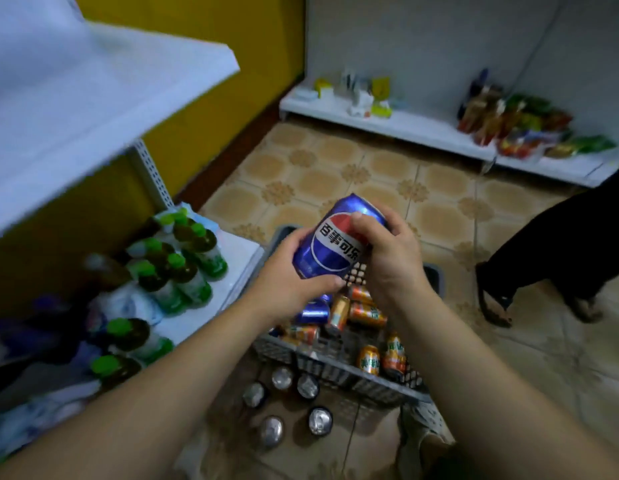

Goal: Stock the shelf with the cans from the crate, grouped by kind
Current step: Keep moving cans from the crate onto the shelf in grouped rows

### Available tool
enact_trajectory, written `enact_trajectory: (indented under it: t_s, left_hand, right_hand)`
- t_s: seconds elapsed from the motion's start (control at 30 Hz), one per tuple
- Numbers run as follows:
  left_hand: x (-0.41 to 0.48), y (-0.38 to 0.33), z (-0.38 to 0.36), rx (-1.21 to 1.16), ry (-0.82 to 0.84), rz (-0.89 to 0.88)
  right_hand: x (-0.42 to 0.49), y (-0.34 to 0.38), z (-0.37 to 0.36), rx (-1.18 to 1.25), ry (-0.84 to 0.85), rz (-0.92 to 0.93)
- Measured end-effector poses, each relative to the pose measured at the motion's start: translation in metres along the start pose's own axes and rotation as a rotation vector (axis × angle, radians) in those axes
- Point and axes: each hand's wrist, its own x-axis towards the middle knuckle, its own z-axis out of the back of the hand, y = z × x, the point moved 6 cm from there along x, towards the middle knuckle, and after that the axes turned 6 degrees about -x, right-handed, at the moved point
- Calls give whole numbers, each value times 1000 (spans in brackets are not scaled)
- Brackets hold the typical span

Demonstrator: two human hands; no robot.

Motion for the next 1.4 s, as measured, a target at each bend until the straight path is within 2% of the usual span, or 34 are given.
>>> enact_trajectory:
  t_s: [0.13,0.3,0.47,0.6,0.77,0.97,1.13,1.23,1.4]
  left_hand:
    - [-77,-74,35,-7,-41,-118]
    - [-188,-130,94,10,-249,-232]
    - [-301,-145,158,86,-471,-236]
    - [-394,-141,219,160,-605,-173]
    - [-509,-117,293,326,-740,16]
    - [-662,-63,371,778,-949,448]
    - [-763,-24,401,848,-1080,833]
    - [-779,-14,401,809,-1113,882]
    - [-780,-15,401,842,-1198,830]
  right_hand:
    - [-69,75,-56,48,143,133]
    - [-168,135,-135,-89,366,309]
    - [-266,149,-220,-231,577,424]
    - [-344,137,-294,-246,748,459]
    - [-438,106,-381,-273,953,450]
    - [-533,63,-463,-364,1189,454]
    - [-592,27,-499,-423,1392,476]
    - [-616,11,-516,-436,1441,503]
    - [-650,0,-555,-452,1535,558]
